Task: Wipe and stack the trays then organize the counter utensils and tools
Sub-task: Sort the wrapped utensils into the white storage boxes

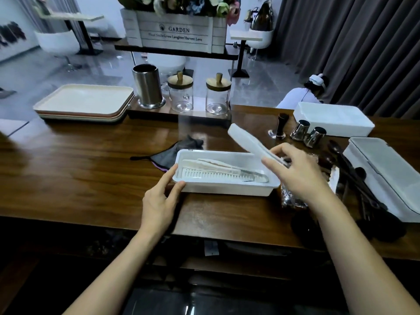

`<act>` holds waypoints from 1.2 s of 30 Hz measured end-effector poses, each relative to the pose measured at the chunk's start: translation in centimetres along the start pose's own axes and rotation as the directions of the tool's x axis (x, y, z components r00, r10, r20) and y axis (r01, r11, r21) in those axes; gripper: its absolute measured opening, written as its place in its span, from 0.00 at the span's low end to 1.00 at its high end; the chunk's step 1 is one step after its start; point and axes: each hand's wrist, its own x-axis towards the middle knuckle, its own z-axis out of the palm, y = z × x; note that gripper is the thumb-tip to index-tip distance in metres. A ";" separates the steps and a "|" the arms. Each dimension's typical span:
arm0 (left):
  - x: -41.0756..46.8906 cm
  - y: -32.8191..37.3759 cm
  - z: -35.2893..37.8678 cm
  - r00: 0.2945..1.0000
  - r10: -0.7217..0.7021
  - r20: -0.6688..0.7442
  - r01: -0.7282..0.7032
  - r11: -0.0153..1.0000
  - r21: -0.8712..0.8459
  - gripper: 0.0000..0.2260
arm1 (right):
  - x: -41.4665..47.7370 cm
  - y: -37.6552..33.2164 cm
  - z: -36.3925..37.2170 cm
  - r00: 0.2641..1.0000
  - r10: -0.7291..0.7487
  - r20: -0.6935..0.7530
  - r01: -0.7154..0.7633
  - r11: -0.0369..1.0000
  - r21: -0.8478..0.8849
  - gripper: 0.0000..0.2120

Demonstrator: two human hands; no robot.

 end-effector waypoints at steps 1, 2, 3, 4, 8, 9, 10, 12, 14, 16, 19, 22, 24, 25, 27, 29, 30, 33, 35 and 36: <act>0.0 -0.1 0.0 1.000 0.008 -0.001 -0.008 1.000 -0.002 0.21 | 0.5 -0.4 0.9 0.997 -0.046 0.054 0.047 0.998 -0.029 0.07; 0.0 -0.2 0.1 1.000 0.015 -0.003 -0.015 1.000 -0.007 0.21 | 1.1 -0.7 1.9 0.992 -0.079 0.102 0.085 0.994 -0.063 0.07; 0.1 -0.3 0.1 1.000 0.020 -0.008 -0.021 1.000 -0.011 0.21 | 1.8 -0.9 2.8 0.985 -0.105 0.141 0.119 0.989 -0.093 0.08; 0.2 -0.5 0.2 1.000 0.024 -0.015 -0.024 1.000 -0.017 0.21 | 2.4 -1.1 3.8 0.978 -0.126 0.166 0.144 0.984 -0.107 0.09; 0.3 -1.0 0.4 0.999 0.021 -0.029 -0.022 0.999 -0.027 0.22 | 4.4 -1.9 6.6 0.960 -0.159 0.231 0.196 0.969 -0.148 0.12; 0.4 -1.0 0.4 0.999 0.018 -0.029 -0.019 1.000 -0.024 0.22 | 4.7 -2.1 7.2 0.955 -0.158 0.251 0.202 0.966 -0.160 0.14; 0.4 -1.1 0.4 0.999 0.014 -0.029 -0.015 1.000 -0.022 0.22 | 4.9 -2.1 7.6 0.951 -0.156 0.266 0.203 0.966 -0.161 0.15; 0.4 -1.1 0.5 1.000 0.009 -0.028 -0.010 1.000 -0.016 0.22 | 5.2 -2.3 8.3 0.944 -0.165 0.285 0.209 0.969 -0.133 0.14; 0.4 -1.1 0.5 1.000 0.014 -0.027 -0.014 1.000 -0.010 0.22 | 5.3 -2.5 8.7 0.937 -0.176 0.303 0.213 0.973 -0.094 0.11; 0.4 -1.1 0.4 0.999 0.023 -0.023 -0.023 1.000 -0.012 0.22 | 5.4 -3.0 8.9 0.935 -0.184 0.303 0.201 0.979 -0.027 0.08; 0.4 -1.0 0.4 0.999 0.033 -0.022 -0.033 0.999 -0.011 0.22 | 5.7 -3.9 9.0 0.927 -0.196 0.319 0.205 0.979 0.005 0.07; 0.4 -0.9 0.4 0.999 0.035 -0.021 -0.035 0.999 -0.015 0.21 | 5.9 -4.2 9.6 0.917 -0.184 0.354 0.208 0.978 -0.032 0.09; 0.4 -0.9 0.3 0.999 0.031 -0.020 -0.031 0.999 -0.019 0.21 | 5.8 -4.3 10.0 0.920 -0.194 0.341 0.210 0.978 -0.010 0.11; 0.4 -0.9 0.3 0.999 0.030 -0.020 -0.031 0.999 -0.018 0.21 | 5.7 -4.4 10.1 0.920 -0.207 0.333 0.212 0.977 0.021 0.11; 0.5 -0.9 0.4 1.000 0.024 -0.020 -0.024 1.000 -0.011 0.22 | 5.5 -4.6 10.3 0.918 -0.223 0.327 0.216 0.975 0.057 0.10; 0.6 -1.1 0.5 1.000 0.021 -0.021 -0.021 1.000 -0.001 0.22 | 5.4 -4.5 10.5 0.917 -0.199 0.345 0.210 0.978 0.007 0.13; 0.6 -1.3 0.6 1.000 0.019 -0.017 -0.019 1.000 0.003 0.23 | 5.3 -4.2 10.7 0.919 -0.174 0.354 0.197 0.980 -0.032 0.15; 0.7 -1.5 0.6 1.000 0.000 -0.016 0.000 1.000 0.001 0.23 | 5.1 -3.1 10.9 0.922 -0.068 0.380 0.110 0.990 -0.090 0.13; 0.7 -1.5 0.6 1.000 -0.002 -0.020 0.002 1.000 -0.010 0.23 | 5.2 -2.5 10.5 0.922 -0.014 0.387 0.066 0.991 -0.121 0.06; 0.6 -1.4 0.6 1.000 -0.001 -0.022 0.001 1.000 -0.014 0.23 | 5.3 -2.4 10.2 0.917 0.007 0.398 0.056 0.987 -0.148 0.06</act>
